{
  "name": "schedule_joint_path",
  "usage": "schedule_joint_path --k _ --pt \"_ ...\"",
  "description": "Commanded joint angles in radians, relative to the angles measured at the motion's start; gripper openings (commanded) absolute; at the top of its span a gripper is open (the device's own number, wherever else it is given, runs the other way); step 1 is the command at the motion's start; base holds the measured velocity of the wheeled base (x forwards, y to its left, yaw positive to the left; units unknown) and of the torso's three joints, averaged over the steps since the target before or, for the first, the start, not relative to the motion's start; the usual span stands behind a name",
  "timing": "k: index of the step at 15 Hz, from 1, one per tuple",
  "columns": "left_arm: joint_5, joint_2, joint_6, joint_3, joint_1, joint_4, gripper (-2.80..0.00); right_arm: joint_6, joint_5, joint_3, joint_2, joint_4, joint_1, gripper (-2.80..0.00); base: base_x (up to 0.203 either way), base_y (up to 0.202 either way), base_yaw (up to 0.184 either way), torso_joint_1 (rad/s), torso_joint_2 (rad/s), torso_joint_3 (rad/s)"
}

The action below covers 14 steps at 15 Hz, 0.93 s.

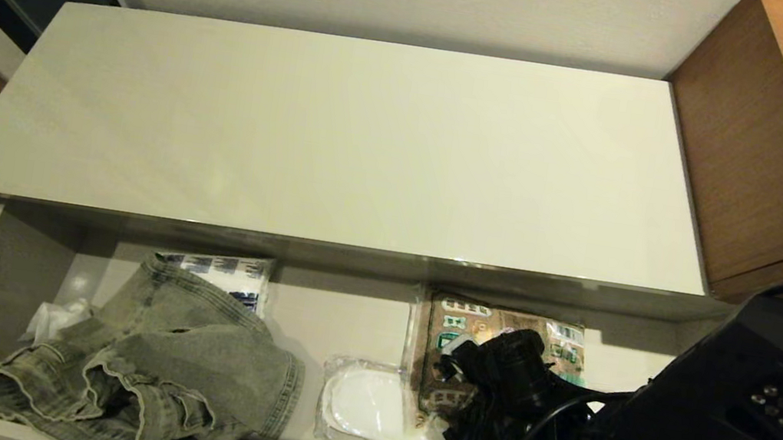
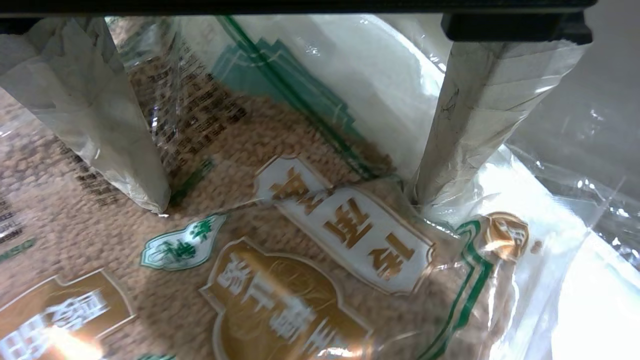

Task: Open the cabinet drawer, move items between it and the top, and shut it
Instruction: Take out the solid drinks from the drawer

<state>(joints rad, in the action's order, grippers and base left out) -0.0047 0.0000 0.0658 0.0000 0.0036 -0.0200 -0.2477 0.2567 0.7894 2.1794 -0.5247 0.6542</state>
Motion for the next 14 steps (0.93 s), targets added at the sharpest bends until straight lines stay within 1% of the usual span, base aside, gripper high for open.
schedule_joint_path --k 1,6,9,11,14 --pt "0.000 0.002 0.000 0.000 -0.001 0.000 -2.80 0.001 0.003 -0.001 0.002 -0.005 0.010 0.00 0.000 0.000 0.000 0.000 0.00 0.000" --pt "-0.005 0.002 0.009 -0.002 -0.001 -0.001 -2.80 0.001 0.007 -0.004 0.008 -0.020 0.025 0.00 0.000 0.000 0.000 0.000 0.00 0.000" --pt "-0.005 0.002 0.010 0.000 0.001 -0.001 -2.80 0.002 0.011 -0.001 0.016 -0.019 0.025 0.00 0.000 0.000 0.000 0.000 0.00 0.000" --pt "-0.005 0.002 0.011 0.000 0.001 -0.001 -2.80 0.011 0.029 0.010 0.023 -0.018 0.025 0.00 0.000 0.000 0.000 0.000 0.00 0.000" --pt "-0.005 0.002 0.010 -0.001 -0.001 -0.001 -2.80 0.011 0.026 0.009 0.022 -0.020 0.024 0.00 0.000 0.000 0.000 0.000 0.00 0.000"
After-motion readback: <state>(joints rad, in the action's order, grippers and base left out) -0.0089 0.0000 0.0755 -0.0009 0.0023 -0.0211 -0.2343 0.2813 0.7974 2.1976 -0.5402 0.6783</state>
